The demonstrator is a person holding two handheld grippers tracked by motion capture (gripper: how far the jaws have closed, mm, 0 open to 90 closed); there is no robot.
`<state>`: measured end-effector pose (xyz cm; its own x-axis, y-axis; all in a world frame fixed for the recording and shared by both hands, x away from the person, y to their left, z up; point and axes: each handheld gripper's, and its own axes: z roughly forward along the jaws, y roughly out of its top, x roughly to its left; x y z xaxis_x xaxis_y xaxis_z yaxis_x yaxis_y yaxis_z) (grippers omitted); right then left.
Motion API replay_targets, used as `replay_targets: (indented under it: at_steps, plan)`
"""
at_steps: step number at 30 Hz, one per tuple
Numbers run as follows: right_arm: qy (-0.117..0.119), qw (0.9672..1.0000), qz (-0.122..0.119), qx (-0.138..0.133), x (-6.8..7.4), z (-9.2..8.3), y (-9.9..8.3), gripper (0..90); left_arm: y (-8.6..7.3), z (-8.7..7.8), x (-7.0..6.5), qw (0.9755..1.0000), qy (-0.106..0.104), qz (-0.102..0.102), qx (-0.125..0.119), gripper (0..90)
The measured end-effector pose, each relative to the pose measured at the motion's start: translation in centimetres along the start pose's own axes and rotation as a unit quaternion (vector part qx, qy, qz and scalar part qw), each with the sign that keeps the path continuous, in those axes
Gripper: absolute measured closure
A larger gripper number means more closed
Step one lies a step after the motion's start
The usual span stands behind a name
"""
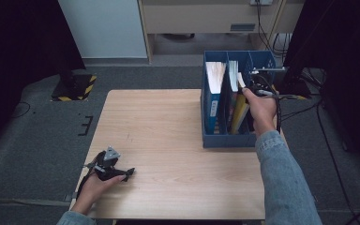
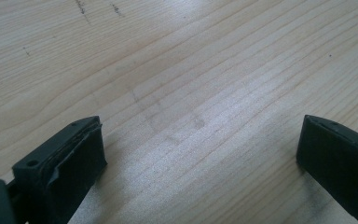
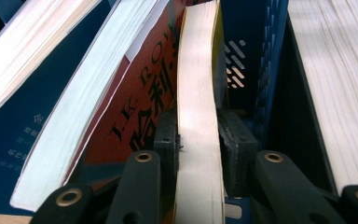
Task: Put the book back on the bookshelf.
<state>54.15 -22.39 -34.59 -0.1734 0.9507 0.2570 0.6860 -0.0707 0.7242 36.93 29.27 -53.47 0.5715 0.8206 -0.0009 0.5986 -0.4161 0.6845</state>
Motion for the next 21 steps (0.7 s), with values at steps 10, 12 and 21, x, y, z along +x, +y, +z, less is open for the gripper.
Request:
replay_targets:
  at_steps: [10, 12, 21]
  plan:
    - [-0.009, 0.9994, 0.007, -0.031, -0.6, 0.5, 0.6, 74.6, 0.0, 0.0, 0.0, 1.0, 0.0, 0.001, -0.001, 0.1]
    - [-0.011, 0.9994, 0.008, -0.033, -0.6, 0.6, 0.7, 74.6, 0.0, 0.0, 0.0, 1.0, 0.0, 0.0, -0.001, 0.0]
    - [-0.017, 0.9983, 0.012, -0.055, -0.7, 1.5, 1.6, 74.7, 0.0, 0.1, 0.0, 1.0, -0.001, 0.0, -0.002, 0.0]
